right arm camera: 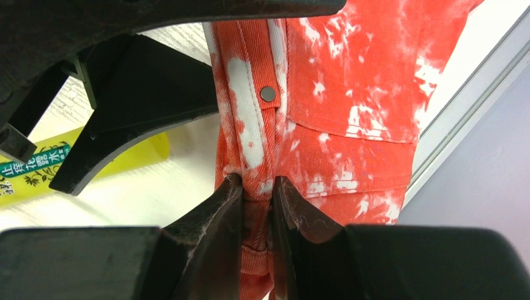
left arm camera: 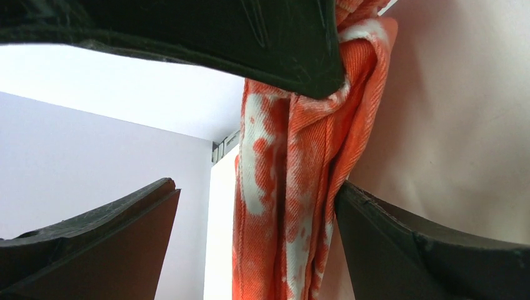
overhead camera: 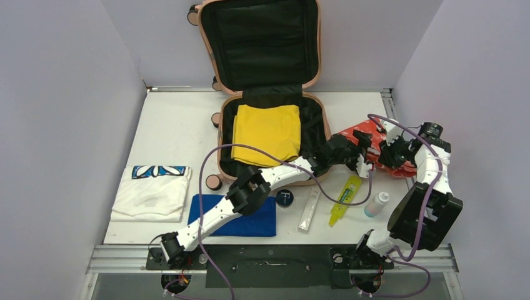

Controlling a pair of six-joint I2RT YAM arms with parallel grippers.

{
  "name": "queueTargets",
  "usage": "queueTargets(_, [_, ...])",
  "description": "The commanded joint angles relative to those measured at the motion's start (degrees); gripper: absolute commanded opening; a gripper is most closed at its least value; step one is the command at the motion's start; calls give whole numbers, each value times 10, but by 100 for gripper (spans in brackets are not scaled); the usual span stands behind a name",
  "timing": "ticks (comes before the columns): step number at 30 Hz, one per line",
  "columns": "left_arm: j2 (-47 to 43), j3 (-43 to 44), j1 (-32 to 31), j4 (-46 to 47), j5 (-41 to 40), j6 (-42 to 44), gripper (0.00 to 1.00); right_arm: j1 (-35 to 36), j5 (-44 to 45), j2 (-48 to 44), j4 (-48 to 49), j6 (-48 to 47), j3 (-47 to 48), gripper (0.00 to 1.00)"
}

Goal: Pack the luggage
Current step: Pick up the clothes from the corner of the board.

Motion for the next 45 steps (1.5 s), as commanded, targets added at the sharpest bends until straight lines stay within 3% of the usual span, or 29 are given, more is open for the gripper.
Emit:
queueTargets(1, [6, 26, 1, 17, 13, 5, 96, -19, -53, -32, -37, -57, 1, 5])
queueTargets(6, [8, 21, 1, 4, 29, 20, 99, -28, -69, -36, -66, -90, 10, 5])
queueTargets(11, [15, 19, -2, 5, 50, 26, 90, -32, -77, -38, -85, -116, 13, 5])
queueTargets(14, [20, 18, -5, 0, 52, 40, 77, -36, -79, -42, -95, -133, 13, 5])
queueTargets(17, [23, 18, -5, 0, 52, 39, 73, -41, -84, -45, -115, -157, 12, 5])
queueTargets(20, [26, 18, -6, -1, 52, 40, 59, -45, -90, -49, -128, -174, 12, 5])
queueTargets(26, [29, 18, -8, -7, 56, 40, 45, -49, -99, -53, -144, -194, 18, 5])
queueTargets(28, [30, 19, -8, -9, 57, 40, 27, -50, -101, -55, -149, -199, 20, 5])
queueTargets(30, [31, 19, -9, -6, 55, 35, 0, -50, -103, -55, -152, -202, 22, 5])
queueTargets(32, [32, 22, -9, -4, 50, 32, 0, -51, -104, -58, -154, -206, 25, 7])
queueTargets(33, [32, 28, -9, -4, 48, 29, 0, -51, -104, -57, -156, -206, 28, 18])
queueTargets(36, [33, 55, -9, -6, 28, 13, 0, -54, -109, -60, -169, -222, 37, 86])
queueTargets(37, [32, 64, -8, -11, 22, 9, 0, -54, -111, -61, -183, -240, 41, 100])
queueTargets(38, [29, 69, -6, -17, 19, 3, 0, -54, -113, -63, -197, -261, 46, 91])
queueTargets(45, [-22, 32, 0, -21, 31, -74, 0, -54, -135, -71, -240, -372, 52, 90])
